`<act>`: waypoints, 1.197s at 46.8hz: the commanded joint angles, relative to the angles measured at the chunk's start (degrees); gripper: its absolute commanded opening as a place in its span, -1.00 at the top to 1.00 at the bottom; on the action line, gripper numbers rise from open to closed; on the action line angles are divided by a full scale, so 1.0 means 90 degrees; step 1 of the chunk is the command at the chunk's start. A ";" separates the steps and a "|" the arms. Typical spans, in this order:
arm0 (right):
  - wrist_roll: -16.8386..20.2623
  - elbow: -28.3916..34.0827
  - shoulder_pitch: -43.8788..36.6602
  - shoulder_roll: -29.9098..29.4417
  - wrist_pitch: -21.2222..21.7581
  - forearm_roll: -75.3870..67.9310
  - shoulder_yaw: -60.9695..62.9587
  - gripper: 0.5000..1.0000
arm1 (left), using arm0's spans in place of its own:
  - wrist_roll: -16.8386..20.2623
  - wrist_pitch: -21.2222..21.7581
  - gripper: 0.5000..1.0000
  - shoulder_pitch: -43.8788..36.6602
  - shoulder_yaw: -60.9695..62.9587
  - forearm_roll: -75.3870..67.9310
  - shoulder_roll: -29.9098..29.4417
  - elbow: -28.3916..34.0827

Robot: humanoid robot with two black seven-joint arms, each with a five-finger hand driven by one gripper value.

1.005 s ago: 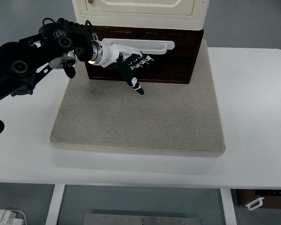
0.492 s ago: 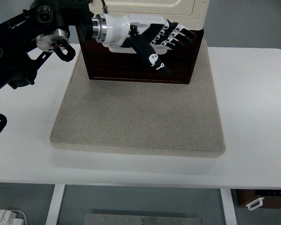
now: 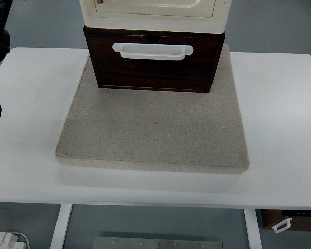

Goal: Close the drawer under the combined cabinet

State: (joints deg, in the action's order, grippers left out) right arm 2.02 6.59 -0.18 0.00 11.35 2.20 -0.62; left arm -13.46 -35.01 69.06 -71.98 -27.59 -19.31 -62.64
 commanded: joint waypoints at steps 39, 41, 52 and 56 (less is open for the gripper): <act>0.0010 0.0000 0.0000 0.0000 -0.0020 0.0000 0.0068 -0.81 | 0.1203 0.0580 -1.00 0.0129 -0.1133 0.1230 -0.0765 0.4840; 0.0000 0.0000 0.0000 0.0000 -0.0020 0.0000 0.0068 -0.81 | 0.1320 0.0580 -1.00 0.0100 -0.1016 0.1249 -0.0677 0.4977; 0.0000 0.0000 0.0000 0.0000 -0.0020 0.0000 0.0039 -0.81 | 0.1418 0.1067 -1.00 -0.0183 -0.0898 0.1728 -0.0257 0.5456; 0.0010 0.0000 0.0000 0.0000 -0.0020 0.0000 0.0010 -0.81 | 0.1418 0.1263 -1.00 -0.0310 -0.0898 0.1738 -0.0062 0.5446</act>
State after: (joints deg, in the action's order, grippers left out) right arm 2.04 6.59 -0.18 0.00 11.16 2.19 -0.31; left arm -0.68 -24.99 67.00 -80.07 -12.03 -21.10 -13.55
